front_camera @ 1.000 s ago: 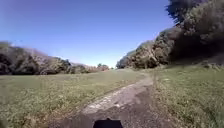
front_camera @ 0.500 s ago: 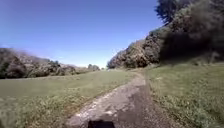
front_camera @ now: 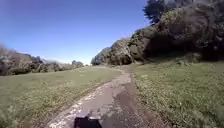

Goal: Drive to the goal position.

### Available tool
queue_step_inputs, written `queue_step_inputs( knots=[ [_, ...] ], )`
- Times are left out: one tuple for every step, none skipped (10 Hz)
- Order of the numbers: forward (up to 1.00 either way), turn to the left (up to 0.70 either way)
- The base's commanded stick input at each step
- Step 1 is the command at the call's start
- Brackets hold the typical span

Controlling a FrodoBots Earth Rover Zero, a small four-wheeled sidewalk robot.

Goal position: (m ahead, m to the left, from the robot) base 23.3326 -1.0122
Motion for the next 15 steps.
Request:
queue_step_inputs(
  knots=[
    [0.50,0.00],
    [0.50,0.00],
    [0.50,0.00],
    [0.50,0.00],
    [0.50,0.00],
    [0.50,0.11],
    [0.50,0.26],
    [0.50,0.12],
    [0.50,0.00],
    [0.50,0.00],
    [0.50,0.00],
    [0.50,0.00],
    [0.50,0.00],
    [0.50,0.00],
    [0.50,0.00]
  ],
)
